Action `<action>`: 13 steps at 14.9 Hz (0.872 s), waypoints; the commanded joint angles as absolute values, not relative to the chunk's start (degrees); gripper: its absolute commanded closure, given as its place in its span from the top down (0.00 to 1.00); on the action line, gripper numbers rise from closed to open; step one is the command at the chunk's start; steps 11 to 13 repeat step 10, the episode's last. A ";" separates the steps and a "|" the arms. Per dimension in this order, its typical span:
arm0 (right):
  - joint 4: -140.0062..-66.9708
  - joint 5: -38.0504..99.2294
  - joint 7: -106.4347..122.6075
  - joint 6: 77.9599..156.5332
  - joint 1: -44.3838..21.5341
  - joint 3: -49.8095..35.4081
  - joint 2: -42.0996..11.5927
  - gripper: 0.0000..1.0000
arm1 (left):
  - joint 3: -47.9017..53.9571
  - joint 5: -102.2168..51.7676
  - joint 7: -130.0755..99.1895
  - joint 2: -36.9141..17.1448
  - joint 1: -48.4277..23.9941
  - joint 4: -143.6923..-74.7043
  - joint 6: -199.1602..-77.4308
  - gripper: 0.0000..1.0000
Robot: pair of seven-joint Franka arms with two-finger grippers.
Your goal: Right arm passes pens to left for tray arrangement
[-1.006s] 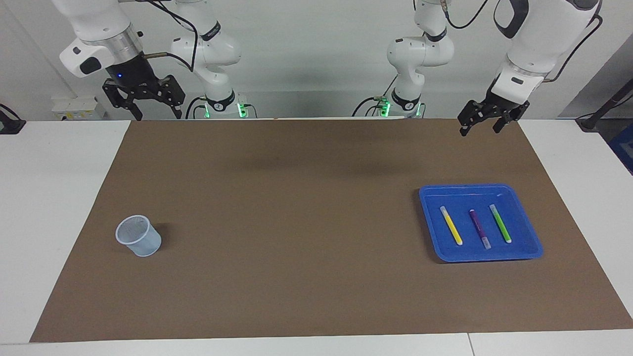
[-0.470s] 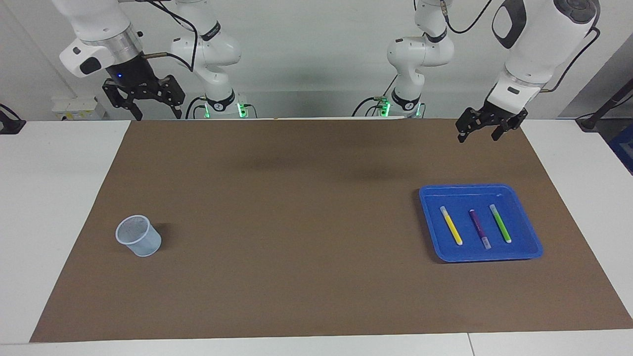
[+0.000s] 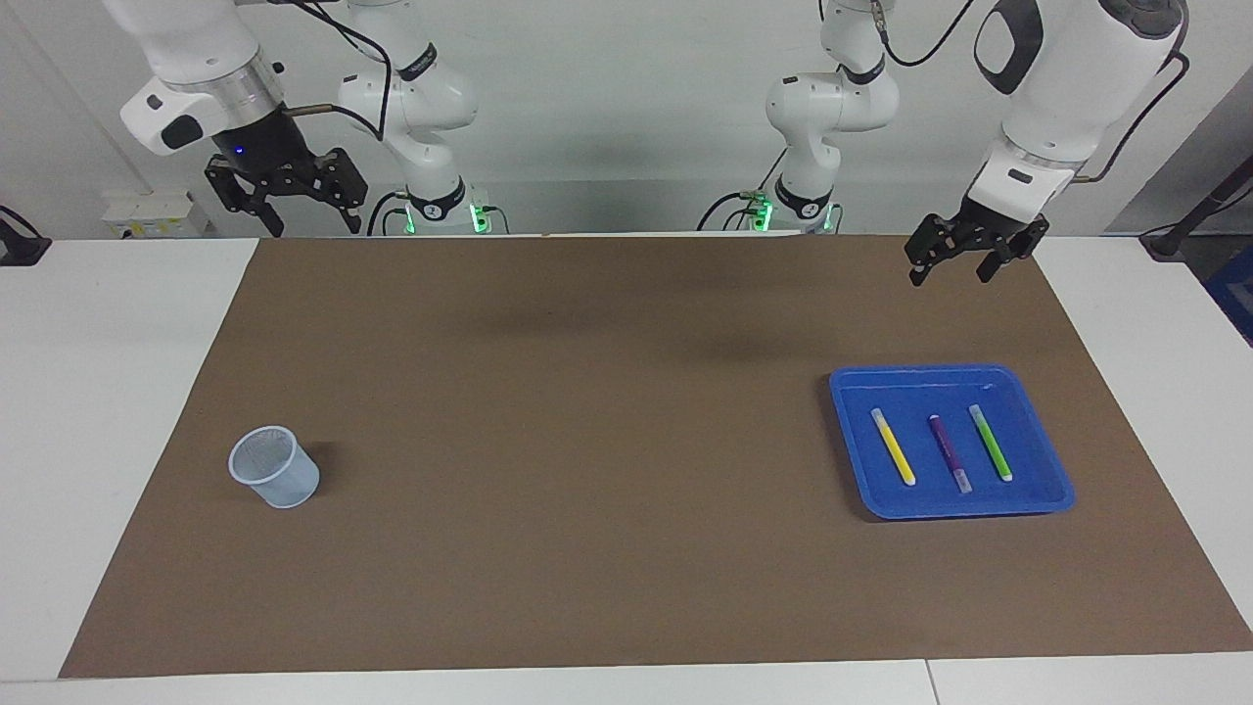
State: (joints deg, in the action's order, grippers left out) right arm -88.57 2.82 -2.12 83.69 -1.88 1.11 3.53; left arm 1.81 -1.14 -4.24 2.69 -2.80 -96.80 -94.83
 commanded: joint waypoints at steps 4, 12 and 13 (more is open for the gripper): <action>-88.86 2.64 -1.49 82.88 -1.49 0.88 4.04 1.00 | 1.49 -0.26 -3.60 2.72 -3.60 -96.50 -95.36 1.00; -88.86 2.64 -1.85 82.97 -1.41 0.97 3.96 1.00 | 1.49 -0.35 -3.60 2.72 -3.60 -96.50 -95.45 1.00; -88.86 2.64 -1.85 82.97 -1.41 0.97 3.96 1.00 | 1.49 -0.35 -3.60 2.72 -3.60 -96.50 -95.45 1.00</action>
